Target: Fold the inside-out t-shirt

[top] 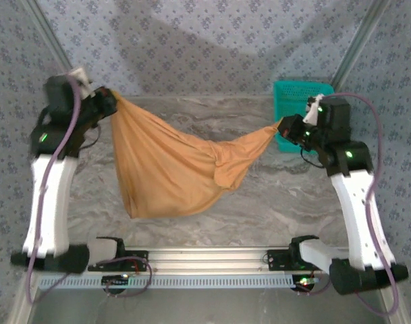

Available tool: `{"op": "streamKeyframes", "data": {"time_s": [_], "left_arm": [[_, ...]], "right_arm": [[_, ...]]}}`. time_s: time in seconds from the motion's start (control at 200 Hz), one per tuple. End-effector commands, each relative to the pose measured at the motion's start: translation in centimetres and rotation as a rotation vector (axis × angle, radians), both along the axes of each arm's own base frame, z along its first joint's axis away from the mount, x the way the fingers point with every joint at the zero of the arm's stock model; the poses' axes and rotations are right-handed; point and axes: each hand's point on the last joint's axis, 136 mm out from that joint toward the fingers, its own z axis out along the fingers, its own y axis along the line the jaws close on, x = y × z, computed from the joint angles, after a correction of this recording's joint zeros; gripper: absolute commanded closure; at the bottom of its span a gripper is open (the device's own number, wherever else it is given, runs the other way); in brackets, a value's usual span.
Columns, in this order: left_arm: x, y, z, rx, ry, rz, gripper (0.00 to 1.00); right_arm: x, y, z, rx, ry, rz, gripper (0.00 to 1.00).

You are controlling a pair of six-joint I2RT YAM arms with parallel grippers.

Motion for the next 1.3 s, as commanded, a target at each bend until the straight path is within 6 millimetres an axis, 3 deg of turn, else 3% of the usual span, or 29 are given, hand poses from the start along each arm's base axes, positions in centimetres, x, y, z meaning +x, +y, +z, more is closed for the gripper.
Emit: {"op": "streamKeyframes", "data": {"time_s": [0.0,0.05,0.095,0.14,0.185,0.245,0.345,0.41,0.475,0.545,0.65,0.775,0.849,1.029,1.129,1.189,1.249,1.294], "left_arm": [[7.4,-0.4,-10.6,0.029,0.249,-0.007,1.00],[10.0,-0.2,-13.6,0.048,0.323,0.006,1.00],[11.9,-0.2,-15.7,0.061,0.378,0.012,1.00],[13.1,-0.4,-16.7,0.072,0.419,0.008,0.85],[13.5,-0.3,-17.8,0.104,0.467,0.020,0.65],[12.8,-0.1,-18.7,0.161,0.518,0.042,0.46],[9.1,-0.2,-20.0,0.216,0.577,0.043,0.44],[5.3,-0.5,-21.8,0.218,0.614,0.037,0.45],[1.3,-1.0,-23.2,0.175,0.619,0.036,0.46],[-2.9,-1.7,-25.0,0.109,0.621,0.019,0.46],[-7.7,-1.9,-27.1,0.040,0.629,0.021,0.46],[-11.7,-2.3,-29.9,-0.009,0.679,0.016,0.43],[-12.6,-2.8,-31.9,-0.025,0.684,0.010,0.38],[-14.3,-2.9,-37.2,-0.020,0.788,0.026,0.37],[-14.5,-2.9,-39.0,-0.009,0.829,0.028,0.39],[-14.3,-3.0,-39.4,-0.002,0.841,0.022,0.47],[-14.1,-3.0,-39.2,0.010,0.841,0.016,0.67],[-13.9,-2.8,-38.8,0.025,0.833,0.016,0.84]], "right_arm": [[4.7,-1.8,-7.2,-0.013,0.160,-0.129,0.96],[6.6,-2.4,-9.9,-0.022,0.219,-0.170,0.91],[8.4,-2.6,-11.5,-0.022,0.251,-0.180,0.77],[9.9,-2.2,-12.8,-0.020,0.288,-0.170,0.58],[10.5,-1.6,-13.9,-0.031,0.336,-0.145,0.47],[10.5,-0.4,-15.0,-0.050,0.377,-0.090,0.42],[8.1,1.5,-16.7,-0.106,0.410,-0.001,0.40],[5.5,2.7,-18.1,-0.127,0.432,0.042,0.40],[2.7,3.9,-19.5,-0.159,0.438,0.083,0.41],[-1.0,5.3,-22.4,-0.191,0.480,0.151,0.44],[-5.1,7.4,-25.3,-0.234,0.528,0.230,0.48],[-7.0,10.5,-27.1,-0.243,0.524,0.300,0.49],[-7.5,11.6,-27.9,-0.265,0.529,0.318,0.47],[-7.1,13.6,-30.5,-0.253,0.578,0.319,0.47],[-6.3,14.2,-31.6,-0.248,0.593,0.309,0.58],[-5.8,14.3,-31.6,-0.258,0.592,0.308,0.74],[-5.6,14.3,-31.1,-0.276,0.589,0.321,0.93],[-5.5,14.1,-30.2,-0.299,0.576,0.329,1.00]]}}
